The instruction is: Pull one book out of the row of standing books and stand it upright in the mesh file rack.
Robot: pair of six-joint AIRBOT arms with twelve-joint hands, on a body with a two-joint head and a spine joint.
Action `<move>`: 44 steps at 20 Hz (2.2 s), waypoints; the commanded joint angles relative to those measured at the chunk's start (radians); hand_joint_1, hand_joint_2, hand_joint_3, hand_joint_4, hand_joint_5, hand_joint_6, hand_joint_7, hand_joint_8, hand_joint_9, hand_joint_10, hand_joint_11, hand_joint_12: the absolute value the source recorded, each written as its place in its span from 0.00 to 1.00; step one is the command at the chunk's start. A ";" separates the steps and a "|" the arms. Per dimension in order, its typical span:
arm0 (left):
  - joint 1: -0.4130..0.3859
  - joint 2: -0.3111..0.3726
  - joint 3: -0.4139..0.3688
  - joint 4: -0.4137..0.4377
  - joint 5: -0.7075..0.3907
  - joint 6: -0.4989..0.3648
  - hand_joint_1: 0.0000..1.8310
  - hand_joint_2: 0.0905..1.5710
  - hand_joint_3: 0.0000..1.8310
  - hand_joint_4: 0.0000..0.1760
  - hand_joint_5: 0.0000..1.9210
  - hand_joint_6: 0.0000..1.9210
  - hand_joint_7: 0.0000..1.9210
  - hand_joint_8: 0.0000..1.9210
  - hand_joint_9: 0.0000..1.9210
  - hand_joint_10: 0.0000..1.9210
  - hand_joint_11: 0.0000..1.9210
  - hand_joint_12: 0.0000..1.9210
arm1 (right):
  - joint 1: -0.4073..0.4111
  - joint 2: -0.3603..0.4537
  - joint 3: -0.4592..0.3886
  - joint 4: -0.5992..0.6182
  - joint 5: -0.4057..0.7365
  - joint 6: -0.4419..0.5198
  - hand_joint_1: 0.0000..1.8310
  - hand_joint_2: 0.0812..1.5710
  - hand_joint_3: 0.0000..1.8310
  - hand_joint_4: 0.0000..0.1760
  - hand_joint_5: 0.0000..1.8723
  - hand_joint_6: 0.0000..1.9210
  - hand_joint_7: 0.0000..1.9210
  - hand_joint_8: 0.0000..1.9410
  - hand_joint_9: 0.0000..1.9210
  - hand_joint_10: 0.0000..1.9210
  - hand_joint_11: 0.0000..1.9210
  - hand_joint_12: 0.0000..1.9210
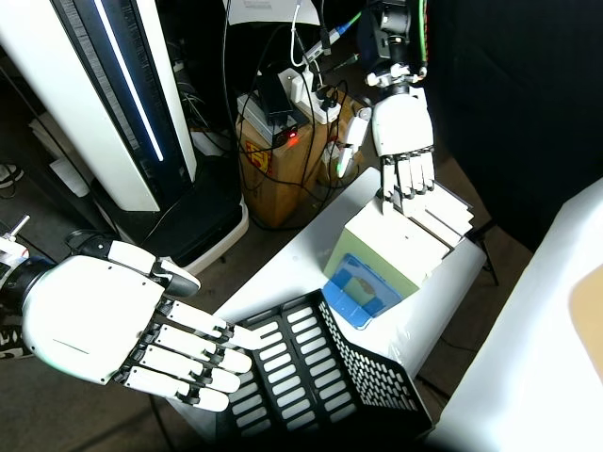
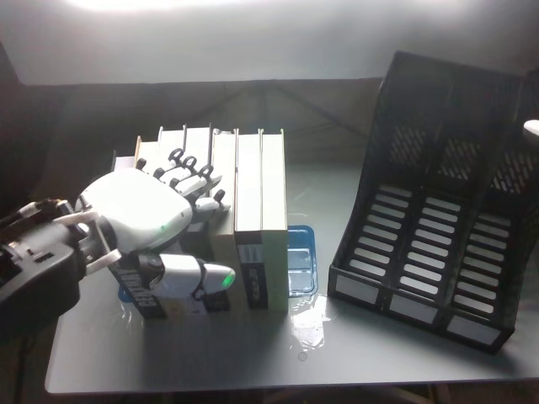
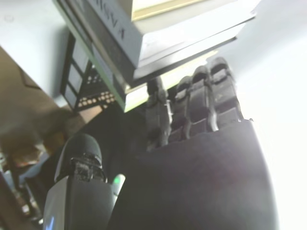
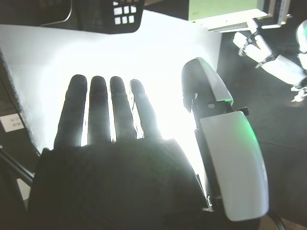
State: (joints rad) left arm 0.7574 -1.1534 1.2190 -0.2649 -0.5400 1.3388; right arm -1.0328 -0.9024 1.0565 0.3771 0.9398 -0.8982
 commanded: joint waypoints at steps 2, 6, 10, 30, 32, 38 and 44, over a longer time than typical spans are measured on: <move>0.021 0.009 -0.017 0.019 -0.071 0.003 0.00 0.70 0.00 0.41 0.18 0.02 0.00 0.00 0.00 0.00 0.00 0.00 | 0.001 0.007 0.005 0.007 0.117 0.000 0.27 0.83 0.00 0.00 0.00 0.00 0.00 0.00 0.00 0.00 0.00 0.00; 0.063 0.029 -0.061 0.026 -0.107 0.003 0.00 0.71 0.00 0.27 0.20 0.02 0.00 0.00 0.00 0.00 0.00 0.00 | -0.001 0.006 0.005 0.009 0.117 0.001 0.26 0.83 0.00 0.00 0.00 0.00 0.00 0.00 0.00 0.00 0.00 0.00; 0.098 0.045 -0.099 0.042 -0.143 -0.011 0.00 0.70 0.00 0.20 0.22 0.02 0.00 0.00 0.00 0.00 0.00 0.00 | -0.002 0.006 0.004 0.010 0.117 0.001 0.25 0.83 0.00 0.00 0.00 0.00 0.00 0.00 0.00 0.00 0.00 0.00; 0.270 0.089 -0.225 0.144 -0.294 -0.184 0.00 0.71 0.00 0.06 0.26 0.02 0.00 0.00 0.00 0.00 0.00 0.00 | -0.004 0.003 0.003 0.013 0.114 0.001 0.26 0.84 0.00 0.00 0.00 0.00 0.00 0.00 0.00 0.00 0.00 0.00; 0.273 0.092 -0.226 0.144 -0.320 -0.194 0.00 0.72 0.00 0.06 0.25 0.02 0.00 0.00 0.00 0.00 0.00 0.00 | -0.004 0.003 0.003 0.013 0.114 0.001 0.25 0.83 0.00 0.00 0.00 0.00 0.00 0.00 0.00 0.00 0.00 0.00; 0.269 0.158 -0.241 0.129 -0.472 -0.199 0.00 0.76 0.01 0.14 0.16 0.00 0.00 0.00 0.00 0.00 0.00 0.00 | 0.016 0.019 -0.020 -0.068 0.114 0.002 0.26 0.84 0.00 0.00 0.00 0.00 0.00 0.00 0.00 0.00 0.00 0.00; 0.266 0.220 -0.224 0.035 -0.564 -0.178 0.00 0.83 0.01 0.26 0.00 0.00 0.00 0.00 0.00 0.00 0.00 0.00 | 0.115 0.070 -0.057 -0.268 0.023 0.002 0.31 0.78 0.00 0.00 0.00 0.00 0.00 0.00 0.00 0.00 0.00 0.00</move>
State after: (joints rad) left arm 1.0275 -0.9424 0.9993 -0.2314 -0.9836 1.1580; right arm -0.9138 -0.8371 1.0004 0.0990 0.8650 -0.8970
